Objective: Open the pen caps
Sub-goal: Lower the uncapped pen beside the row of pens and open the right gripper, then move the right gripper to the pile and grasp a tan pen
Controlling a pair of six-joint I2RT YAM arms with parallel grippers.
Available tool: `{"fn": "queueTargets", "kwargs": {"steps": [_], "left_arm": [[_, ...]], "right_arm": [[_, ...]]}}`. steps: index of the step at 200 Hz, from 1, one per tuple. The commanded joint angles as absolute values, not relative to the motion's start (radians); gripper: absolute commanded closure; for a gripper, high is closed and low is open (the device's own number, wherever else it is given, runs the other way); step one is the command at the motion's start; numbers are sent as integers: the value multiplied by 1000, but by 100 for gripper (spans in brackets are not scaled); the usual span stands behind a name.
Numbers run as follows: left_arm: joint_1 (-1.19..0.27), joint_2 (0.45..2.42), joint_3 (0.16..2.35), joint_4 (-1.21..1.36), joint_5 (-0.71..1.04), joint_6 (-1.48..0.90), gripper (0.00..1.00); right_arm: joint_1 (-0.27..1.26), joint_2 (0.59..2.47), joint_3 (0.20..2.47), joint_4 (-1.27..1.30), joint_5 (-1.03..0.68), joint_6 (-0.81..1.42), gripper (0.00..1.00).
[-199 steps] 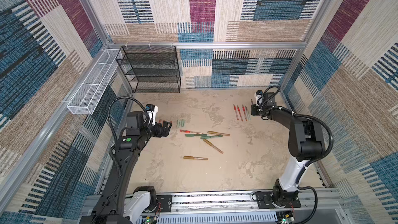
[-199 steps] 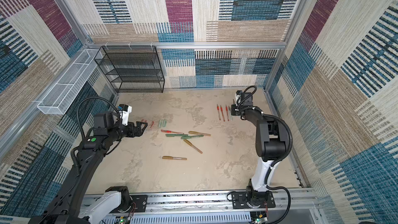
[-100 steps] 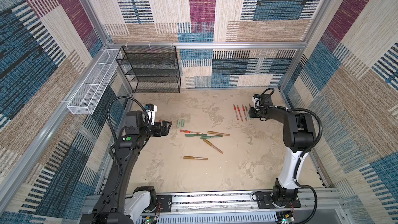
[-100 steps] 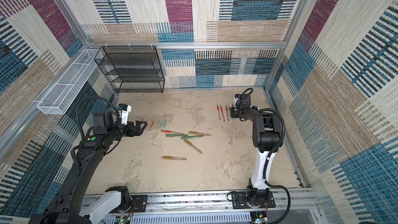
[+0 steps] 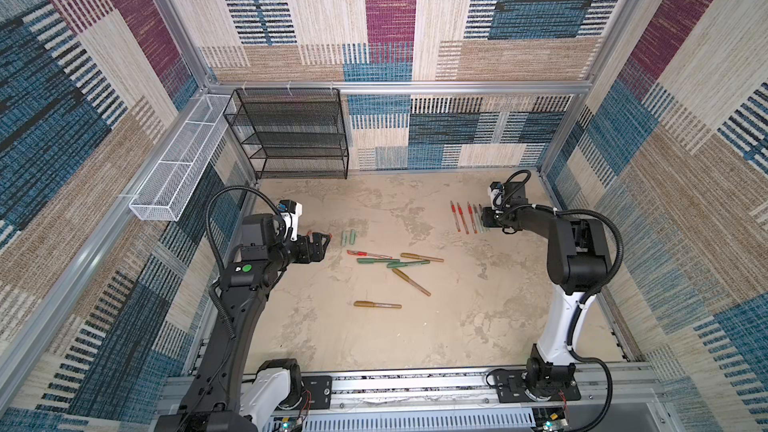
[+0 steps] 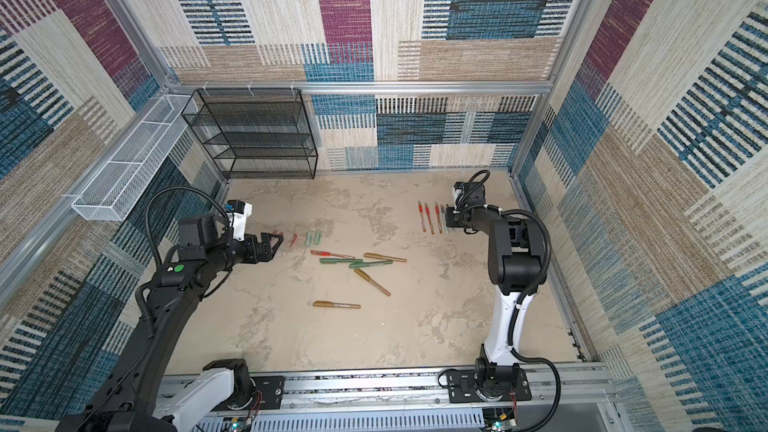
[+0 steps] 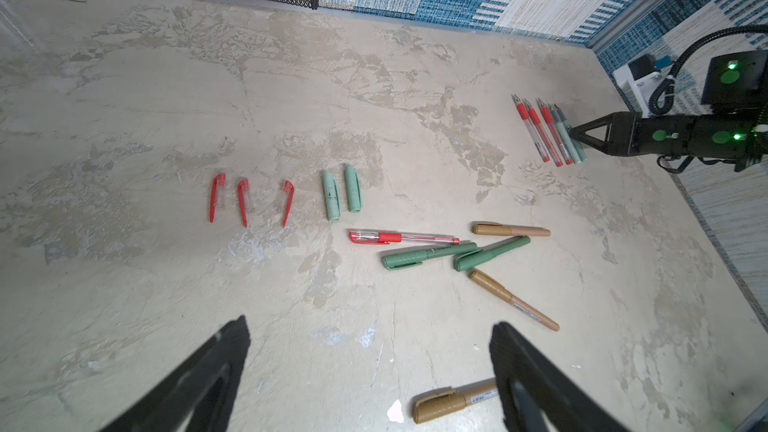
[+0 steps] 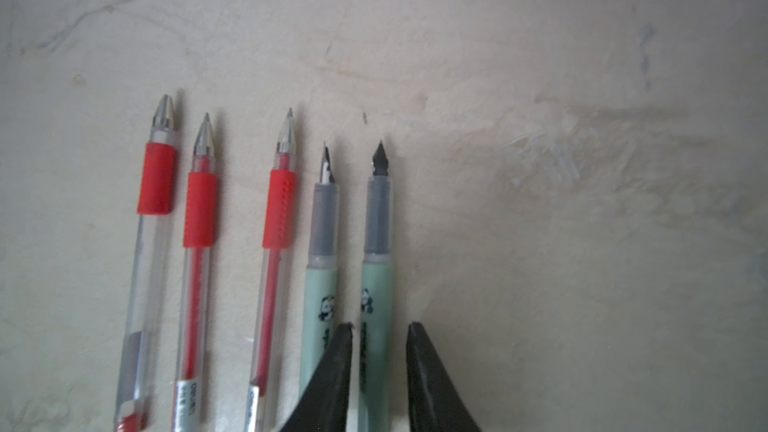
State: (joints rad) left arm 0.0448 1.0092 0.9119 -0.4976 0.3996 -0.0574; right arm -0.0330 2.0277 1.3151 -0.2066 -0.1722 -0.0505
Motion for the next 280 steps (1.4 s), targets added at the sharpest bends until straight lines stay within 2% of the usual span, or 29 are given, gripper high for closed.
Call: {"fn": "queueTargets", "kwargs": {"steps": [1, 47, 87, 157, 218, 280], "left_arm": [[49, 1006, 916, -485, 408, -61, 6], [53, 1004, 915, -485, 412, -65, 6], [55, 1003, 909, -469, 419, -71, 6], [55, 1022, 918, -480, 417, -77, 6], [57, 1021, 916, -470, 412, -78, 6], [57, 1030, 911, -464, 421, -84, 6]], "right_arm": [[-32, 1997, 1319, -207, -172, -48, 72], [-29, 1872, 1281, -208, -222, -18, 70], [-9, 1677, 1131, -166, -280, 15, 68], [163, 1455, 941, -205, -327, 83, 58], [336, 1412, 848, -215, -338, 151, 56], [516, 1486, 856, -273, -295, 156, 57]]}}
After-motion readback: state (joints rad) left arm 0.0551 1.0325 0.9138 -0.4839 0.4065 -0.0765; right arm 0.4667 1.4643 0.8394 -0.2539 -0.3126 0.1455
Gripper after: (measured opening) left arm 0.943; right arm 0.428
